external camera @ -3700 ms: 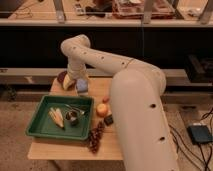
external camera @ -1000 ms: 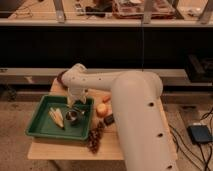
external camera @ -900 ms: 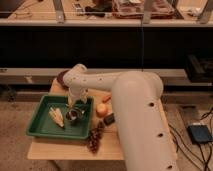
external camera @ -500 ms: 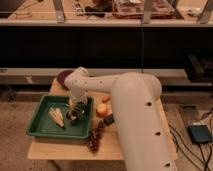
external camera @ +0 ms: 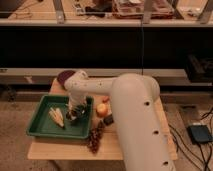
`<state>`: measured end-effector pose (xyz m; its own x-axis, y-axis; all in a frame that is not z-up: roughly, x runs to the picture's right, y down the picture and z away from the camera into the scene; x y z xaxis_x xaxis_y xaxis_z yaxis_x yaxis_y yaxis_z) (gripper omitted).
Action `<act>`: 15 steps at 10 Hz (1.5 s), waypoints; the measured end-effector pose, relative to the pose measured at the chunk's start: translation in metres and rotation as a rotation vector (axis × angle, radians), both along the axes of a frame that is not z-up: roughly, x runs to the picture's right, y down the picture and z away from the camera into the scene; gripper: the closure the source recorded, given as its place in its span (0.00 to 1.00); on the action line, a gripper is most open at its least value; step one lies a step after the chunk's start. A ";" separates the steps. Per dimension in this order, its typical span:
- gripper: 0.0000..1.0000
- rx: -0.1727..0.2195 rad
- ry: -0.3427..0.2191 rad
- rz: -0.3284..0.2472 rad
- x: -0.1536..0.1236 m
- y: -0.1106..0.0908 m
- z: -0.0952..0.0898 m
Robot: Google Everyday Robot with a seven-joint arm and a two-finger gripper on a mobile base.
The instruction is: Place fork in purple bowl
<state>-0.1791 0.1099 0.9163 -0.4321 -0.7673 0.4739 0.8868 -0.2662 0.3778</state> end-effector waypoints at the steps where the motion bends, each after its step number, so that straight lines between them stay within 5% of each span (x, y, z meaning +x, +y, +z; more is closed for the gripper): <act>1: 0.43 -0.002 -0.003 -0.002 -0.001 0.001 0.000; 4: 0.49 -0.011 -0.009 -0.022 -0.006 0.006 0.001; 9: 0.98 -0.011 -0.005 -0.019 -0.003 0.003 -0.001; 15: 1.00 -0.003 -0.004 -0.044 -0.016 -0.009 -0.018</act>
